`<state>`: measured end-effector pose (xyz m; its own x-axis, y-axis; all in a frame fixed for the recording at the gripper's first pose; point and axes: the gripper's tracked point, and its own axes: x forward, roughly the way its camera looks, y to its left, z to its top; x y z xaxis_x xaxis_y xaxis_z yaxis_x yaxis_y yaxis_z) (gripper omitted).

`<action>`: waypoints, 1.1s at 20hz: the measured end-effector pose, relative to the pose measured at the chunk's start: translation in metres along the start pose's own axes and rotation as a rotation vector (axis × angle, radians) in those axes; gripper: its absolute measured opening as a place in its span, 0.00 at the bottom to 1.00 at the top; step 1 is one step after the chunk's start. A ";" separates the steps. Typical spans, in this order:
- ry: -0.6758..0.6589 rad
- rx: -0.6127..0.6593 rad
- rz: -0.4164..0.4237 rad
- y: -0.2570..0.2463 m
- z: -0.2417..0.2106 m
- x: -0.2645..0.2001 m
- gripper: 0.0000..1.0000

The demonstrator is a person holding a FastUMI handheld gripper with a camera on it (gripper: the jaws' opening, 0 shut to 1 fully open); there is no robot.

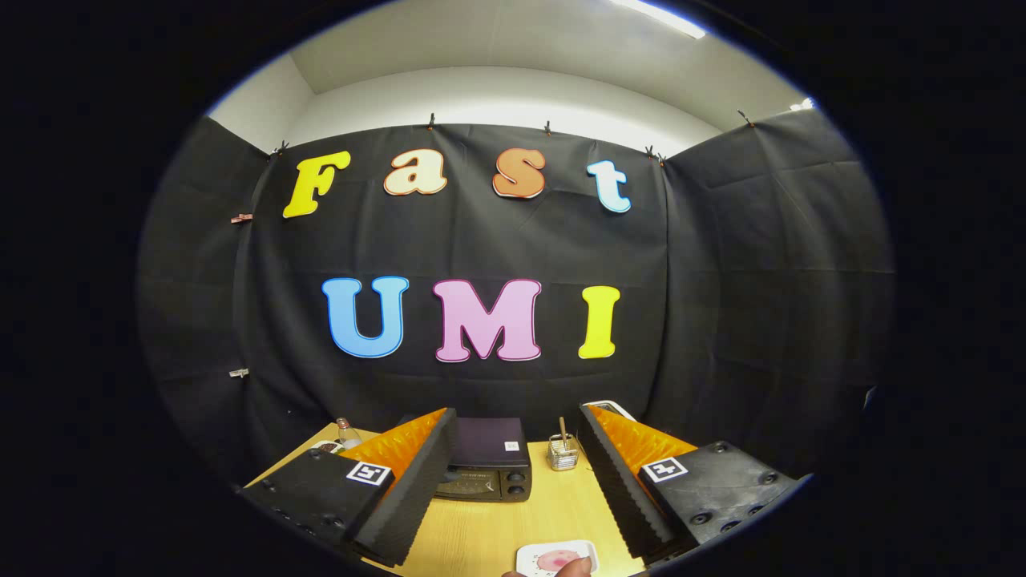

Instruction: Open the toaster oven, put the food inside, and close the toaster oven door.

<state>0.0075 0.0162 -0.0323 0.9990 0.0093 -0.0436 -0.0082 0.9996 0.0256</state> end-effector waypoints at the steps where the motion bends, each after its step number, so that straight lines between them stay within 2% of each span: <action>1: 0.009 0.002 0.005 0.005 -0.005 0.003 0.97; 5: 0.053 0.018 0.041 0.039 -0.033 0.024 0.97; 9: 0.143 0.054 0.080 0.078 -0.079 0.055 0.98; 18: 0.397 0.062 0.080 0.128 -0.213 0.141 0.98; 22: 0.458 0.049 0.075 0.139 -0.257 0.179 0.99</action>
<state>0.1735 0.1633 -0.2934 0.8732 0.1027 -0.4764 -0.0667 0.9935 0.0919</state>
